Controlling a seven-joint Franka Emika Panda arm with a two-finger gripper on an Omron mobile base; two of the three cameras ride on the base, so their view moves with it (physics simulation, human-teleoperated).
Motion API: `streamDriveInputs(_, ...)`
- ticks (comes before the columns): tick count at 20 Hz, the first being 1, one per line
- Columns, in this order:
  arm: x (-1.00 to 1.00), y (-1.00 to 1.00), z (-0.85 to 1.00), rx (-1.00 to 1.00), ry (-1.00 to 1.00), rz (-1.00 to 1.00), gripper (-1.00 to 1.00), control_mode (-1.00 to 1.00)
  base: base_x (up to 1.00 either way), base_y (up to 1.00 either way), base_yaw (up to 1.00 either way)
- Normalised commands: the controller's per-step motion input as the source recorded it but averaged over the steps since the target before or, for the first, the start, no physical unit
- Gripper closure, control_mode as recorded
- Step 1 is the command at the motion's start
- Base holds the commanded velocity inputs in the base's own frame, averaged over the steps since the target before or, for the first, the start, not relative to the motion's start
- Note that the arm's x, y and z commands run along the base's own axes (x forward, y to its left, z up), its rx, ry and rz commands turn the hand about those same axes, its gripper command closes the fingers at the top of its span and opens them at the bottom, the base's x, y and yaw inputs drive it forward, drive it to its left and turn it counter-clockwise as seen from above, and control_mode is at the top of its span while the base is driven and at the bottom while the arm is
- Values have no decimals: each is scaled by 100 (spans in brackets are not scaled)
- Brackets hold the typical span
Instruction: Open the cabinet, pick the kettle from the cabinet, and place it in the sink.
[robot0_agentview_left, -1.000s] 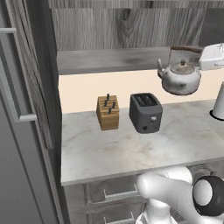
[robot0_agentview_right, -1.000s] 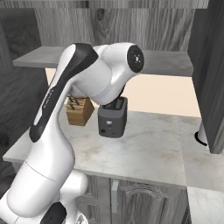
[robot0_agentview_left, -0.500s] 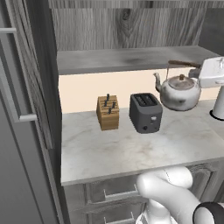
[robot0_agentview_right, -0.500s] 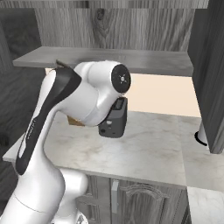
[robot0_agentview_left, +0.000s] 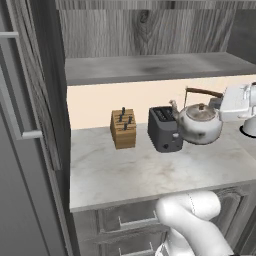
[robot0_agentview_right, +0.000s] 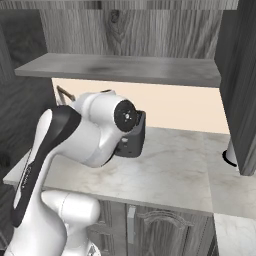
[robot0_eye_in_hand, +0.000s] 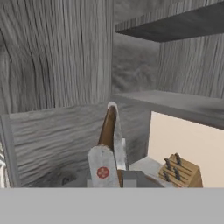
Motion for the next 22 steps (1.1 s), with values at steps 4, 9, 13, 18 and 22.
streamDriveInputs(4, -8, 7, -36, 2, 0, 0, 100, -100, 0, 0, 0)
streamDriveInputs(9, -4, 3, -32, 7, 0, 0, 100, -100, 0, 0, 0)
streamDriveInputs(13, -1, 4, -30, 6, 2, 0, 100, -100, 0, 0, 0)
streamDriveInputs(18, 0, 2, -5, 2, 1, 0, 100, -100, 0, 0, 0)
streamDriveInputs(22, 0, 0, 0, 0, 0, 0, 100, -100, 0, 0, 0)
